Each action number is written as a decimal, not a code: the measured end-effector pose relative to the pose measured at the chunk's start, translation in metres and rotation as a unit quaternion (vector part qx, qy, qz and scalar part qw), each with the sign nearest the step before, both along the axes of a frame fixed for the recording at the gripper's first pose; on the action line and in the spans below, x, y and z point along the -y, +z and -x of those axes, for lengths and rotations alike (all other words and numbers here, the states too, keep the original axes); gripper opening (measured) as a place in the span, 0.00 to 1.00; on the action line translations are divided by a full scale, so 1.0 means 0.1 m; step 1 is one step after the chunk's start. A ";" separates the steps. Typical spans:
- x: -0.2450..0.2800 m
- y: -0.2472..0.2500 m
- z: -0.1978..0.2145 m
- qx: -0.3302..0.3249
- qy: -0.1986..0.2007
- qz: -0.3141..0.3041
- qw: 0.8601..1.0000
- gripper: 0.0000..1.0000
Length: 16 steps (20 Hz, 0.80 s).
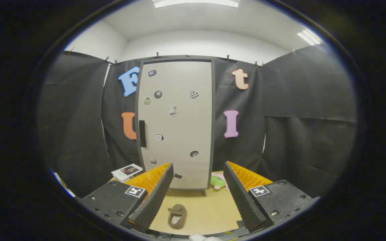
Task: Open the shoe cabinet door, grab the shoes and put them into the shoe cabinet, then close the shoe cabinet door.
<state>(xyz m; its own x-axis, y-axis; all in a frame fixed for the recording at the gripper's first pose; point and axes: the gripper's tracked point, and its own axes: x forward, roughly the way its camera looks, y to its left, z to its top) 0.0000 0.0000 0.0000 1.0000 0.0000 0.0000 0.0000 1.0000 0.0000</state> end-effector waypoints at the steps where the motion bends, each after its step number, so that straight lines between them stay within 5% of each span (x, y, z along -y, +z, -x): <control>1: -0.01 0.01 0.00 0.000 0.000 0.001 1.000 0.98; 16: -0.44 -0.07 -0.18 -0.012 -0.001 -0.008 1.000 0.98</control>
